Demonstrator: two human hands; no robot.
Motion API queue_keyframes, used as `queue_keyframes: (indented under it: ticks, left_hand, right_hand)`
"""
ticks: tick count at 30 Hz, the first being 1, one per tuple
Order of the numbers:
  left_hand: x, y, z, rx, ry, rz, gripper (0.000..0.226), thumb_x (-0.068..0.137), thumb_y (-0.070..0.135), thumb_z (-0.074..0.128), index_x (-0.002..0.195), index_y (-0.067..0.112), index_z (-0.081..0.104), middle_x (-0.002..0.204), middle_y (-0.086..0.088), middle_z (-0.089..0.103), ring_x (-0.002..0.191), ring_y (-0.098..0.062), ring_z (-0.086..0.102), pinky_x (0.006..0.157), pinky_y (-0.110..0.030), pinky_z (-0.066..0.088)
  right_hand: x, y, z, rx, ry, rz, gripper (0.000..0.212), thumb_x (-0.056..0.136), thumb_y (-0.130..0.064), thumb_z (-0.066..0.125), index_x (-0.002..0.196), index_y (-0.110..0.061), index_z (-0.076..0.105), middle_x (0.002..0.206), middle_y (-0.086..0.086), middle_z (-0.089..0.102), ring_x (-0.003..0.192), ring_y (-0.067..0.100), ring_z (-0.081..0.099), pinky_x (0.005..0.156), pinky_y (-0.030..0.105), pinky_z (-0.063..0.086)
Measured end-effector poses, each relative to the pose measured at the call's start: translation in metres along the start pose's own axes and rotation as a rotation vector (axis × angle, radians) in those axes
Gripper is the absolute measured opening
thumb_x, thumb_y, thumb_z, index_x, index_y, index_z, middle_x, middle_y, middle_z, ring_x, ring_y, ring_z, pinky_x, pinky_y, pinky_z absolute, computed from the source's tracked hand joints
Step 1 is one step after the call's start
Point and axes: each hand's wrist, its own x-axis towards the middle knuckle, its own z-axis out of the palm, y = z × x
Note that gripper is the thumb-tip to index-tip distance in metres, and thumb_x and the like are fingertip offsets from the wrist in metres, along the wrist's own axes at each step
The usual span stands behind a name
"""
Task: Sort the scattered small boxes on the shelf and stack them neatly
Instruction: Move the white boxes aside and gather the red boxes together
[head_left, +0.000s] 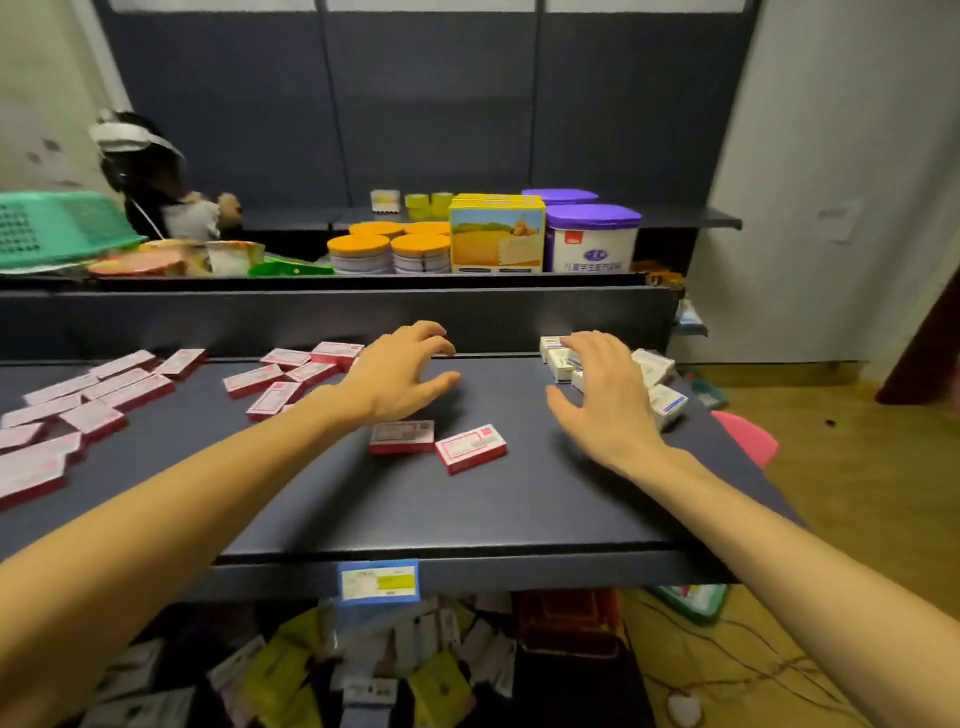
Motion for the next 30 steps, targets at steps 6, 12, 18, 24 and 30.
queue_keyframes:
  ticks: [6, 12, 18, 24, 30]
  left_hand:
    - [-0.048, -0.056, -0.027, 0.074, 0.009, -0.232, 0.043, 0.094, 0.048, 0.058, 0.129, 0.022, 0.062, 0.143, -0.002, 0.049, 0.122, -0.023, 0.056, 0.097, -0.041, 0.052]
    - [-0.070, -0.105, -0.035, 0.116, -0.153, -0.434, 0.058, 0.091, 0.053, 0.059, 0.140, 0.023, 0.051, 0.149, -0.004, 0.047, 0.122, -0.026, 0.058, 0.098, -0.045, 0.053]
    - [-0.065, -0.140, -0.033, 0.131, -0.140, -0.444, 0.054, 0.091, 0.054, 0.060, 0.135, 0.023, 0.054, 0.138, -0.002, 0.058, 0.117, -0.023, 0.060, 0.092, -0.040, 0.054]
    - [-0.041, -0.160, -0.023, 0.106, -0.088, -0.320, 0.059, 0.091, 0.057, 0.059, 0.138, 0.023, 0.052, 0.142, -0.003, 0.055, 0.125, -0.023, 0.054, 0.096, -0.042, 0.050]
    - [-0.021, -0.175, -0.011, 0.053, -0.111, -0.212, 0.059, 0.089, 0.056, 0.063, 0.138, 0.026, 0.051, 0.139, 0.000, 0.056, 0.122, -0.020, 0.055, 0.095, -0.039, 0.051]
  right_hand:
    - [0.014, -0.059, 0.041, 0.086, -0.219, -0.012, 0.061, 0.090, -0.034, 0.064, 0.145, -0.016, 0.045, 0.146, 0.004, 0.049, 0.137, 0.022, 0.040, 0.113, 0.040, 0.034]
    - [0.041, -0.097, 0.076, 0.118, -0.314, 0.026, 0.062, 0.091, -0.035, 0.065, 0.147, -0.021, 0.042, 0.149, 0.002, 0.047, 0.139, 0.022, 0.040, 0.112, 0.042, 0.039]
    - [0.068, -0.121, 0.114, 0.118, -0.408, 0.029, 0.068, 0.089, -0.033, 0.070, 0.149, -0.021, 0.040, 0.150, 0.002, 0.047, 0.138, 0.023, 0.041, 0.109, 0.043, 0.043]
    - [0.084, -0.133, 0.143, 0.114, -0.438, 0.007, 0.073, 0.085, -0.032, 0.077, 0.147, -0.020, 0.041, 0.146, 0.003, 0.051, 0.132, 0.022, 0.046, 0.103, 0.036, 0.044]
    - [0.090, -0.133, 0.157, 0.135, -0.425, -0.020, 0.059, 0.085, -0.032, 0.076, 0.138, -0.024, 0.052, 0.136, -0.002, 0.059, 0.121, 0.015, 0.053, 0.095, 0.030, 0.049]
